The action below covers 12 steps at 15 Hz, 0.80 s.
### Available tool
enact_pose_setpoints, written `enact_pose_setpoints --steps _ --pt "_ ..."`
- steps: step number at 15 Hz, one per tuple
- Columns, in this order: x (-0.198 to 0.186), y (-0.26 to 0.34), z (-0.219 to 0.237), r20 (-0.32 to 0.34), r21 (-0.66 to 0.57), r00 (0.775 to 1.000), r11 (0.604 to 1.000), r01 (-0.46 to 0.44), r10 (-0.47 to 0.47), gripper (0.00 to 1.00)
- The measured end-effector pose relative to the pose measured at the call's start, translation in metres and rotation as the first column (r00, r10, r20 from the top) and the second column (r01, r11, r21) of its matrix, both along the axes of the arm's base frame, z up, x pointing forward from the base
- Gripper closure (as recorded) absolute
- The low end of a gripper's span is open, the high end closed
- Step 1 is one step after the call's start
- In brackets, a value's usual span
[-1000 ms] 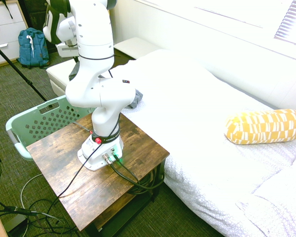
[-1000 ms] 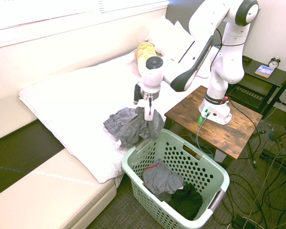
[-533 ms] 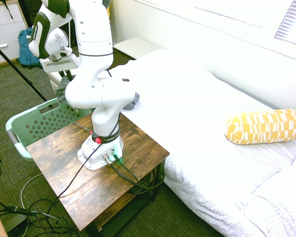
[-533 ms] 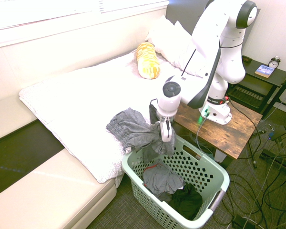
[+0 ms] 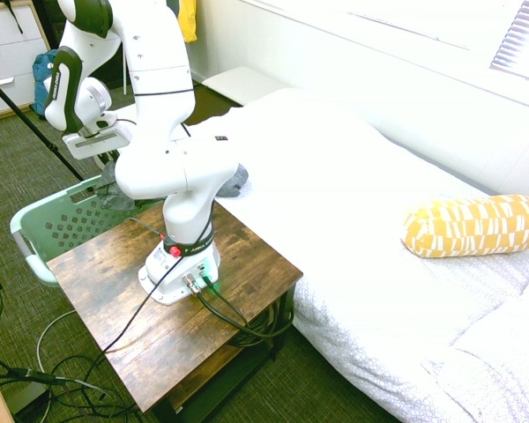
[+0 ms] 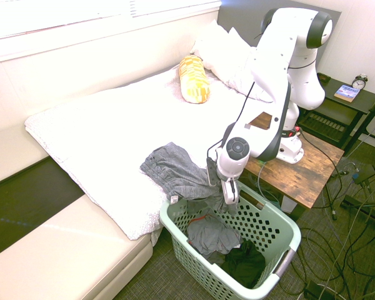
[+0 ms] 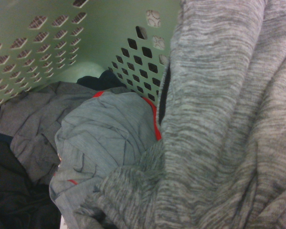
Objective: Put my clothes in the laundry bag
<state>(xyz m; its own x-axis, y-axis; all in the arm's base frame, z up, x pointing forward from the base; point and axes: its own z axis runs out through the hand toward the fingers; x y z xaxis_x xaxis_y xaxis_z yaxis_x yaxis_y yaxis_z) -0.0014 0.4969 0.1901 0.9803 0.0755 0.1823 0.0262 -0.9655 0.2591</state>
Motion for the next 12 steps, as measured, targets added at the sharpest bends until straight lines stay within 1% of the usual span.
enact_pose_setpoints --steps 5,8,10,11,12 --pt "0.009 0.001 -0.001 0.016 0.01 1.0 1.0 0.018 -0.018 0.0" --pt "0.03 0.005 0.004 0.022 0.038 0.998 0.998 0.053 -0.054 0.0" --pt "0.069 0.012 0.02 0.028 0.077 0.995 0.993 0.089 -0.091 0.0" --pt "0.096 0.015 0.03 0.031 0.1 0.993 0.989 0.109 -0.113 0.0" --pt "0.133 0.016 0.04 0.031 0.128 0.99 0.982 0.136 -0.141 0.0"
